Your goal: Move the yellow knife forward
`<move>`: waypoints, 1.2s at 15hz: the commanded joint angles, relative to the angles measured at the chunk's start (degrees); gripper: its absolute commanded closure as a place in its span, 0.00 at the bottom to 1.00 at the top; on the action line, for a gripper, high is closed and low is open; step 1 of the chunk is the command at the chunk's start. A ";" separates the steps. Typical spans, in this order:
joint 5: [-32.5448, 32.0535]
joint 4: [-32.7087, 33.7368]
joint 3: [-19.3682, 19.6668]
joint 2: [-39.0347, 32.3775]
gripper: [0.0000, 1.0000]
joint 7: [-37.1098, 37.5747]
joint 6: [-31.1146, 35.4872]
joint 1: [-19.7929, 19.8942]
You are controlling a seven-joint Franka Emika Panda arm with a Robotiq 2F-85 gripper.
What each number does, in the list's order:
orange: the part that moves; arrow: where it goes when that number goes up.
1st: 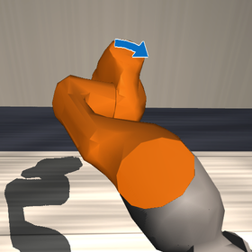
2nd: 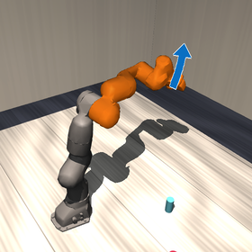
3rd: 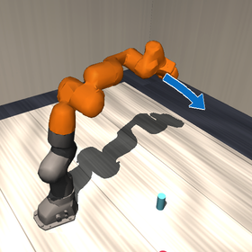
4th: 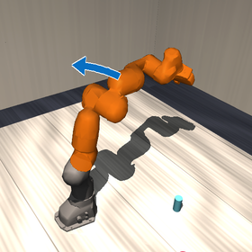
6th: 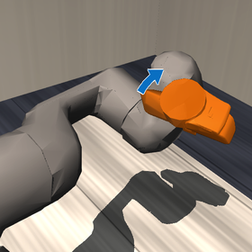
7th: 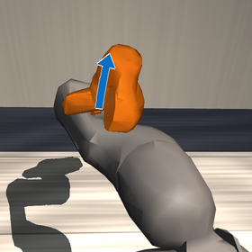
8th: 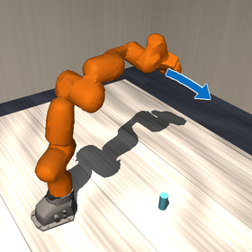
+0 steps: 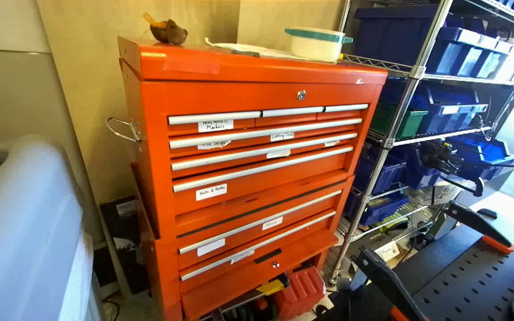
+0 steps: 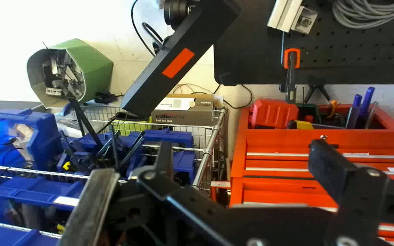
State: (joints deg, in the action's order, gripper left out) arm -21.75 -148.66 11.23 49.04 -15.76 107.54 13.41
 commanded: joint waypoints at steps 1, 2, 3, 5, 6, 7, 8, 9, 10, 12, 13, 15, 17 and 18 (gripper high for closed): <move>-0.60 0.26 0.71 0.12 0.00 0.59 -0.43 -1.05; -0.60 0.33 0.71 0.12 0.00 0.60 -0.43 -1.05; -0.60 0.36 0.71 0.13 0.00 0.60 -0.43 -1.05; -0.60 0.38 0.71 0.13 0.00 0.60 -0.43 -1.05; -0.60 0.38 0.71 0.13 0.00 0.60 -0.43 -1.05; -0.60 0.38 0.71 0.13 0.00 0.60 -0.42 -1.05; -0.60 0.38 0.71 0.13 0.00 0.60 -0.42 -1.05; -0.60 0.38 0.71 0.13 0.00 0.60 -0.42 -1.05; -0.60 0.38 0.71 0.13 0.00 0.60 -0.42 -1.05; -0.60 0.38 0.71 0.13 0.00 0.60 -0.42 -1.05; -0.34 0.38 0.57 -0.82 0.00 1.22 -0.97 -0.94; -1.83 -0.49 0.06 -3.15 0.00 3.46 0.69 -0.06; -0.51 -0.34 0.54 -6.29 0.00 6.81 2.41 0.10; 0.05 -0.08 0.55 -8.38 0.00 8.96 3.96 0.11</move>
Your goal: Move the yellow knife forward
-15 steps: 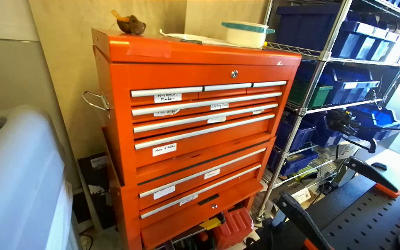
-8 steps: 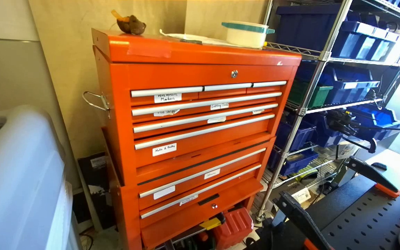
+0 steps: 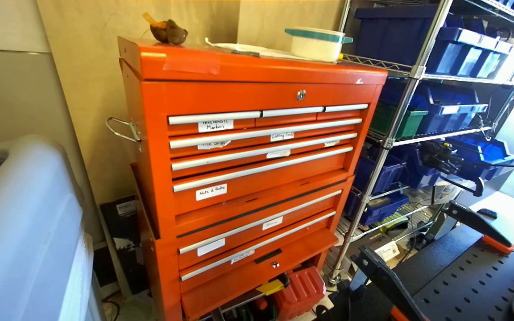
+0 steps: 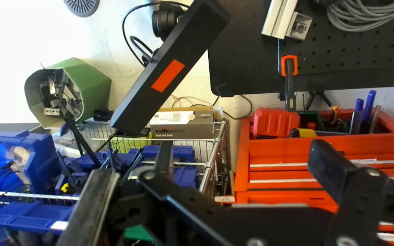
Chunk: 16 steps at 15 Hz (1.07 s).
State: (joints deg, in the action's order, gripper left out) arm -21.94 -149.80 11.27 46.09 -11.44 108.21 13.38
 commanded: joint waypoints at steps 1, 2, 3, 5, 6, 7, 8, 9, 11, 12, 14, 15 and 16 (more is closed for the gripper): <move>1.00 1.50 0.44 -7.92 0.00 7.29 5.30 0.21; 1.91 2.22 0.03 -11.30 0.00 11.15 8.35 0.41; 2.08 2.94 -0.57 -14.55 0.00 14.68 11.79 0.77; 2.04 4.53 -1.73 -20.70 0.00 21.38 18.87 1.53; 2.63 6.45 -2.51 -24.55 0.00 24.65 21.57 1.38; 2.84 7.79 -2.98 -27.40 0.00 27.25 23.87 1.48; 2.86 9.82 -3.53 -30.85 0.00 29.99 25.92 1.48; 3.36 11.65 -3.72 -33.72 0.00 32.43 27.22 1.42; 4.32 16.45 -3.99 -39.84 0.00 37.84 29.44 1.15; 5.62 18.92 -3.82 -42.80 0.00 40.80 31.42 0.73; 5.20 24.24 -3.61 -48.60 0.00 47.35 34.28 0.18; 5.26 27.25 -3.17 -51.50 0.00 50.42 35.15 -0.38; 5.97 30.21 -2.65 -54.34 0.00 53.14 36.06 -1.13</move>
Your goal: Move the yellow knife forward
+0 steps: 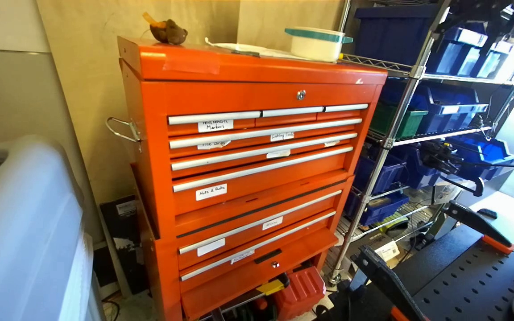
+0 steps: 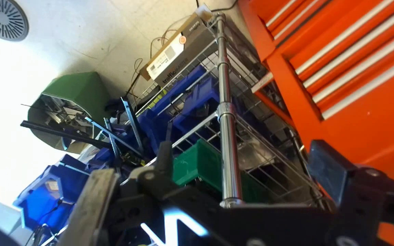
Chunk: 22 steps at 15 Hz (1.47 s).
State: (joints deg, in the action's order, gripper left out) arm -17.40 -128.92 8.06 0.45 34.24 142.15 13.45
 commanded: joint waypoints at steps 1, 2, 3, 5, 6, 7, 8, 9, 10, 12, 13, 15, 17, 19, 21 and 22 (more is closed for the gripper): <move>1.90 12.54 1.03 -11.47 0.00 10.74 1.80 -2.05; 2.56 15.49 1.45 -13.97 0.00 13.92 1.43 -3.04; 3.12 17.87 2.01 -16.11 0.00 16.92 1.36 -3.95; 5.36 22.80 2.54 -20.31 0.00 22.39 1.07 -6.13; 6.53 25.20 2.60 -21.98 0.00 24.84 0.77 -7.28; 7.66 27.38 2.64 -23.56 0.00 26.64 0.62 -8.18; 8.47 29.68 2.60 -24.92 0.00 28.39 0.48 -9.21; 8.79 31.81 2.81 -26.26 0.00 30.02 0.74 -10.11; 8.54 33.92 3.22 -27.62 0.00 31.72 1.01 -11.05; 6.95 37.59 4.49 -30.12 0.00 34.63 1.95 -12.59; 6.04 39.45 5.40 -31.39 0.00 35.87 2.22 -13.27; 5.22 43.22 6.97 -34.11 0.00 37.12 2.57 -13.75; 5.86 46.80 7.55 -37.04 0.00 37.25 2.48 -13.45; 6.33 50.37 7.69 -40.66 0.00 36.85 3.15 -13.36; 7.01 53.51 7.44 -44.12 0.00 36.49 3.70 -13.29; 7.37 55.34 7.29 -46.10 0.00 36.39 3.68 -13.32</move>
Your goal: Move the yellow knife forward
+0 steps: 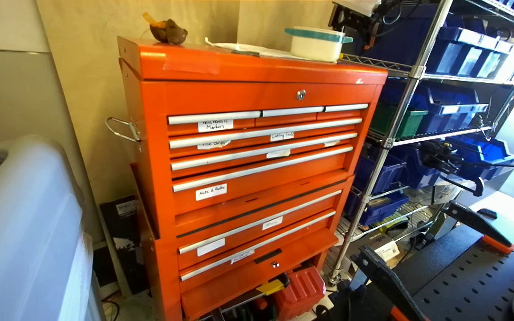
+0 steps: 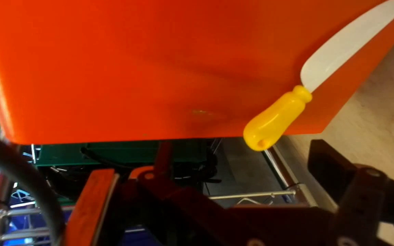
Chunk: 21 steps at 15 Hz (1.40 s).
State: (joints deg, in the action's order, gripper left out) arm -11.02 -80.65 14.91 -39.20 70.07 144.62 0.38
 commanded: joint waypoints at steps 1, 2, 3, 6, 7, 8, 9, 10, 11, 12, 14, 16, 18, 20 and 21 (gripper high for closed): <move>1.20 8.99 0.40 -8.45 0.00 0.45 1.32 -0.40; 1.21 11.09 0.43 -10.40 0.00 0.33 1.19 -0.62; 1.30 12.90 0.43 -11.79 0.00 0.14 1.05 -0.62; 1.78 17.43 0.06 -14.84 0.25 -0.70 0.50 -0.37; 1.86 18.30 0.04 -15.37 0.26 -1.00 0.30 -0.32; 2.17 18.94 -0.25 -15.66 0.32 -1.38 -0.16 -0.19; 2.27 19.40 -0.31 -15.81 0.42 -1.54 -0.37 -0.12; 2.49 19.88 -0.51 -15.79 0.49 -1.82 -0.46 0.04; 2.56 20.04 -0.54 -15.37 0.57 -1.97 -0.46 0.05; 2.87 20.15 -0.76 -14.94 0.64 -2.19 -0.64 0.20; 3.57 19.97 -1.15 -13.74 0.80 -2.63 -0.46 0.38; 3.93 19.41 -1.38 -11.97 0.95 -3.32 0.64 0.38; 4.44 17.70 -1.74 -9.19 0.97 -4.12 1.91 0.41; 5.75 14.40 -3.23 -5.23 0.95 -6.54 3.10 0.93; 7.33 12.15 -4.90 -2.77 0.95 -8.92 2.87 1.70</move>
State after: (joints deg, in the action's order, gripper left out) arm -7.42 -61.71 13.92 -49.11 66.95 145.92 0.31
